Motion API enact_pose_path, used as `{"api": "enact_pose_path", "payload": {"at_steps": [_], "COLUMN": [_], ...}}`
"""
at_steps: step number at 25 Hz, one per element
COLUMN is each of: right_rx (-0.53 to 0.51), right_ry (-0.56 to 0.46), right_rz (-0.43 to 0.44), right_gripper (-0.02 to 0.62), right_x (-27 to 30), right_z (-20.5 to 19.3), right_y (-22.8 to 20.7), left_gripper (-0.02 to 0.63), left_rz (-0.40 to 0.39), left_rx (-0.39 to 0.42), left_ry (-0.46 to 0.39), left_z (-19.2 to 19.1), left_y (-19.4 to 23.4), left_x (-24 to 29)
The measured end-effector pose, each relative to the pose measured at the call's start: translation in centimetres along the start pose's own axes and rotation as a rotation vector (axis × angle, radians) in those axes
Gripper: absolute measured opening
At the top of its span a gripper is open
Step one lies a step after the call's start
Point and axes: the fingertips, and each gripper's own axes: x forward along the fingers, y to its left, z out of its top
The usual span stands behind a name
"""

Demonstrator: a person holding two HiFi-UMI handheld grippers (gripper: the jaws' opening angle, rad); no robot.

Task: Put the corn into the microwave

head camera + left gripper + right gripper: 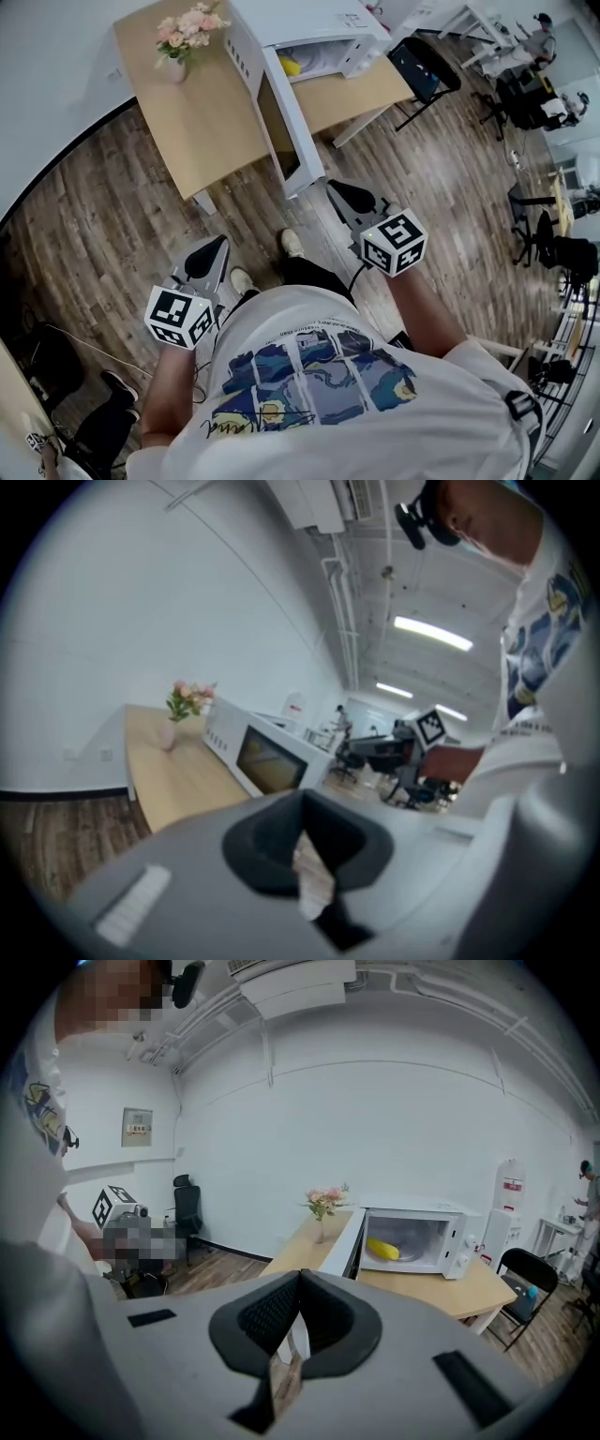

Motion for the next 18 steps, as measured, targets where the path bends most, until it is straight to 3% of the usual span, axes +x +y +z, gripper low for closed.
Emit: {"api": "enact_pose_path", "payload": {"at_steps": [10, 18], "right_rx": [-0.017, 0.016], "right_ry": [-0.045, -0.050], "right_rz": [0.068, 0.046], "right_gripper": [0.008, 0.008], "right_x": [-2.8, -9.2], "right_z": [-0.5, -4.3], "right_y": [-1.2, -8.4], "left_gripper": [0.009, 0.009], "left_rz": [-0.014, -0.083], "left_rx": [0.046, 0.091], "left_ry": [0.031, 0.032], "left_z": [0.7, 2.5], "left_y": [-3.7, -12.9], "left_x": [4.6, 13.2]}}
